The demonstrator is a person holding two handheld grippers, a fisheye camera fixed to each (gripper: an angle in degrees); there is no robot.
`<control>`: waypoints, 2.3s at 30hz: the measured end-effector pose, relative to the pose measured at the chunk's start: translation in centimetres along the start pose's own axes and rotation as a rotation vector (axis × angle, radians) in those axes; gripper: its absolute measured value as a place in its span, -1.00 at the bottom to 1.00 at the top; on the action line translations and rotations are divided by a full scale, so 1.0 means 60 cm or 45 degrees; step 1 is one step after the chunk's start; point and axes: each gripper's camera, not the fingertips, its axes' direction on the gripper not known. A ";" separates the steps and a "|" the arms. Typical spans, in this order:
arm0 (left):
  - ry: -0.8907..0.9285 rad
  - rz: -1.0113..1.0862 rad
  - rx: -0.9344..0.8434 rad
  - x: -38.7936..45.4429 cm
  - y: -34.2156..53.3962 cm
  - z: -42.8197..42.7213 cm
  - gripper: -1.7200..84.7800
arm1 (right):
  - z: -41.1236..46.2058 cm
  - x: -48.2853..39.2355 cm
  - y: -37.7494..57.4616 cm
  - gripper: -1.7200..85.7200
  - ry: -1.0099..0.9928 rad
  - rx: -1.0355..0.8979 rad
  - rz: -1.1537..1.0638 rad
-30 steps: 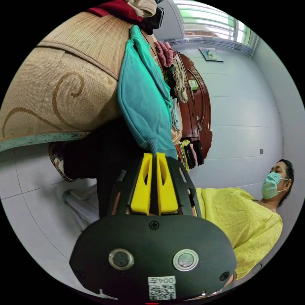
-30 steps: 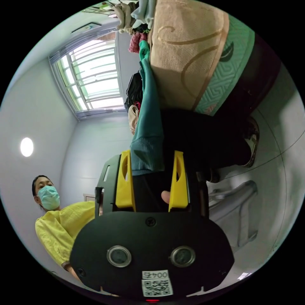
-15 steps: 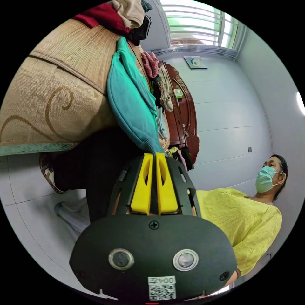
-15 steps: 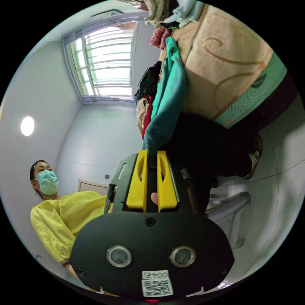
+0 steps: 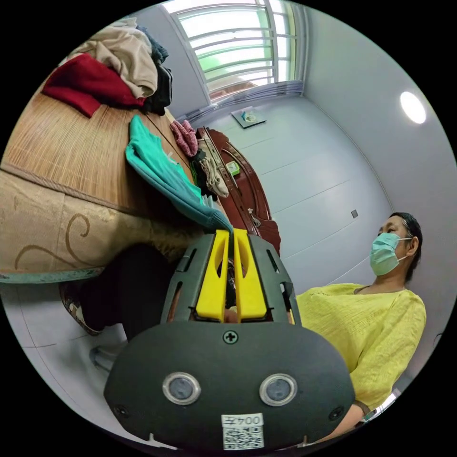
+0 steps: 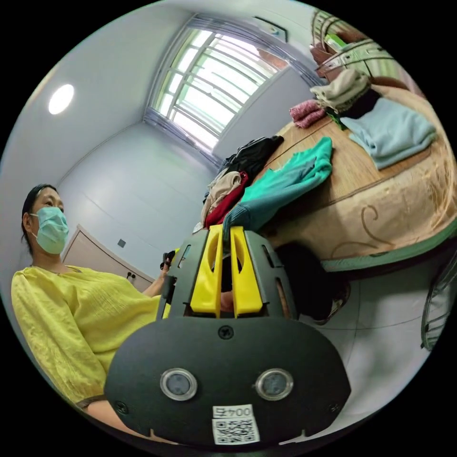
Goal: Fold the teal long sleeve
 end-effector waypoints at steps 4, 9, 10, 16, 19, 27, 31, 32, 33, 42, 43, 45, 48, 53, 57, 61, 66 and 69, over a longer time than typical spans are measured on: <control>-0.028 0.036 -0.038 0.048 0.013 -0.039 -0.91 | -0.009 -0.064 0.001 -0.89 0.016 -0.035 -0.084; -0.077 0.017 -0.065 0.094 0.040 -0.084 -0.91 | -0.016 -0.099 0.024 -0.89 -0.020 -0.035 -0.072; -0.058 0.001 -0.047 0.099 0.043 -0.091 -0.91 | -0.016 -0.098 0.025 -0.89 -0.026 -0.012 -0.050; 0.028 -0.033 0.060 0.100 -0.027 -0.084 -0.91 | 0.012 -0.069 -0.036 -0.88 -0.076 0.146 0.021; 0.029 0.000 0.078 0.108 -0.105 -0.066 -0.90 | 0.041 -0.041 -0.099 -0.88 -0.112 0.217 0.058; -0.106 0.067 0.040 0.109 -0.354 0.022 -0.91 | 0.172 0.079 -0.332 -0.88 -0.060 0.247 0.185; -0.229 0.004 0.033 0.050 -0.464 0.082 -0.91 | 0.278 0.172 -0.446 -0.87 0.001 0.209 0.257; -0.252 -0.010 0.032 0.039 -0.477 0.091 -0.91 | 0.312 0.204 -0.476 -0.87 0.024 0.184 0.277; -0.293 -0.044 0.025 0.014 -0.502 0.108 -0.91 | 0.329 0.221 -0.489 -0.87 0.040 0.171 0.291; -0.316 -0.377 0.049 -0.201 -0.584 0.208 -0.90 | 0.564 0.489 -0.590 -0.84 0.163 0.090 0.620; -0.289 -0.402 0.128 -0.214 -0.584 0.209 -0.90 | 0.589 0.516 -0.593 -0.84 0.148 0.109 0.657; -0.269 -0.427 0.239 -0.223 -0.583 0.206 -0.90 | 0.622 0.545 -0.600 -0.82 0.139 0.149 0.688; -0.302 -0.426 0.331 -0.212 -0.589 0.197 -0.90 | 0.655 0.562 -0.616 -0.80 0.177 0.259 0.674; -0.476 -0.201 0.294 -0.113 -0.591 0.174 -0.90 | 0.731 0.456 -0.666 -0.79 0.374 0.052 0.286; -0.784 0.125 0.071 0.025 -0.533 0.159 -0.90 | 0.845 0.342 -0.631 -0.74 0.713 -0.456 -0.017; -0.998 0.325 -0.146 0.114 -0.405 0.135 -0.87 | 0.974 0.294 -0.531 -0.72 0.981 -0.904 -0.181; -1.066 0.364 -0.310 0.138 -0.298 0.134 -0.81 | 1.099 0.340 -0.483 -0.81 1.120 -1.196 -0.127; -1.125 0.411 -0.385 0.145 -0.285 0.169 -0.77 | 1.171 0.379 -0.470 -0.84 1.204 -1.320 -0.150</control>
